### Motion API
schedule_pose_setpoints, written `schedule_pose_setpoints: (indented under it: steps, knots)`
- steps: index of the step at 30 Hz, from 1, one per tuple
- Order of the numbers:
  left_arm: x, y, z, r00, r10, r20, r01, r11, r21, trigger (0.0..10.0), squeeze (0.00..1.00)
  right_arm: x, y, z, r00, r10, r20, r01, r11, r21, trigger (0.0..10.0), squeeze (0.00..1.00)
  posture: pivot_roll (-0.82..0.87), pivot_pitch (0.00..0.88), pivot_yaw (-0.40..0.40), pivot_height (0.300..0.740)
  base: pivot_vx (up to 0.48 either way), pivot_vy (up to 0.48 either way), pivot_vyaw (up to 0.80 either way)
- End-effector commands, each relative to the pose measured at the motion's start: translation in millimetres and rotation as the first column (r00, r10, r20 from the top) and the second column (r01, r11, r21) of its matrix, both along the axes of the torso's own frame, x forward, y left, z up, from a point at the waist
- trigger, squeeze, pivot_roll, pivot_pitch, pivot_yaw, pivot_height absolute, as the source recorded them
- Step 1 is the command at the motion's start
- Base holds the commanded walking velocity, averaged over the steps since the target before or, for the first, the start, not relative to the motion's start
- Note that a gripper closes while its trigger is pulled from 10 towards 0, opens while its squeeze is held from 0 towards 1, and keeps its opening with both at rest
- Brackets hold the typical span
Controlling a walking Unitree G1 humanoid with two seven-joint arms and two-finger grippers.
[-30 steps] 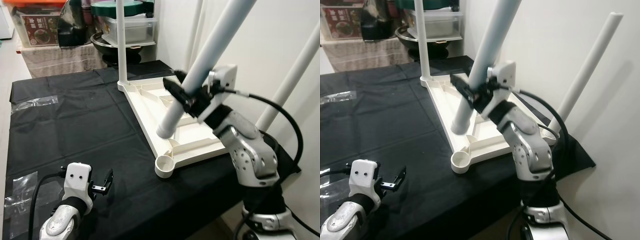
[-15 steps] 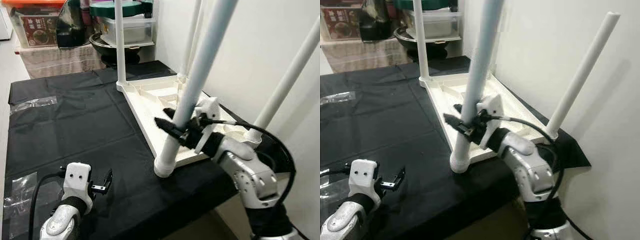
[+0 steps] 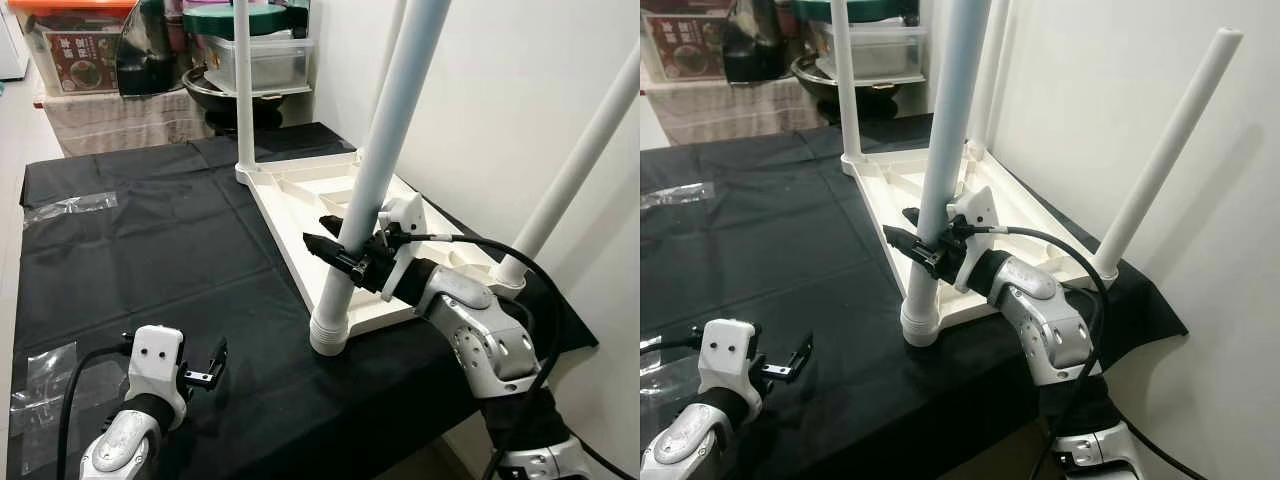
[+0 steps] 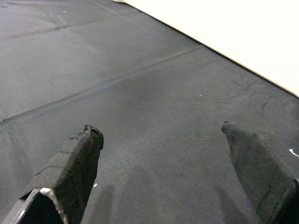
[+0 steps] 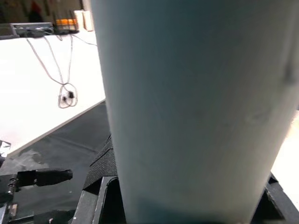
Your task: Building children table
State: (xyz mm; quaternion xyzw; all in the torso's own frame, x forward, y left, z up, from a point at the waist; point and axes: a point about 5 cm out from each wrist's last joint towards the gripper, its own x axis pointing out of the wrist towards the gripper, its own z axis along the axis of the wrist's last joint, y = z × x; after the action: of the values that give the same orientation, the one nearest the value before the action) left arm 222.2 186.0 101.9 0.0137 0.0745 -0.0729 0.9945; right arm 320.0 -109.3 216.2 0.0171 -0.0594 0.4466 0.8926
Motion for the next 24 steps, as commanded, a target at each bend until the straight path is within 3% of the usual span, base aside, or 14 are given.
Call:
schedule_pose_setpoints:
  steps: [1, 13, 24]
  knots:
    - [-1.3, -5.1, 0.6, 1.000, -0.016, -0.002, 0.016, 1.000, -0.011, 10.0, 0.00, 4.9, -10.3, -8.4, 0.999, -0.036, -0.035, 0.035, 0.999, -0.028, 10.0, 0.00, 0.10, 0.000, -0.096, 0.740, 0.000, 0.000, 0.00]
    - [-0.2, -8.3, 0.3, 0.999, -0.032, -0.003, 0.032, 0.999, -0.015, 10.0, 0.00, 9.2, -12.6, -22.0, 0.995, -0.038, -0.097, 0.035, 0.999, -0.024, 10.0, 0.00, 0.10, 0.000, -0.100, 0.740, 0.000, 0.000, 0.00]
    - [0.6, -11.3, -0.6, 0.999, -0.035, 0.000, 0.035, 0.999, -0.021, 10.0, 0.00, 2.4, 0.8, -25.5, 0.997, 0.021, -0.073, -0.026, 0.997, -0.068, 10.0, 0.00, 0.10, 0.000, -0.107, 0.740, 0.000, 0.000, 0.00]
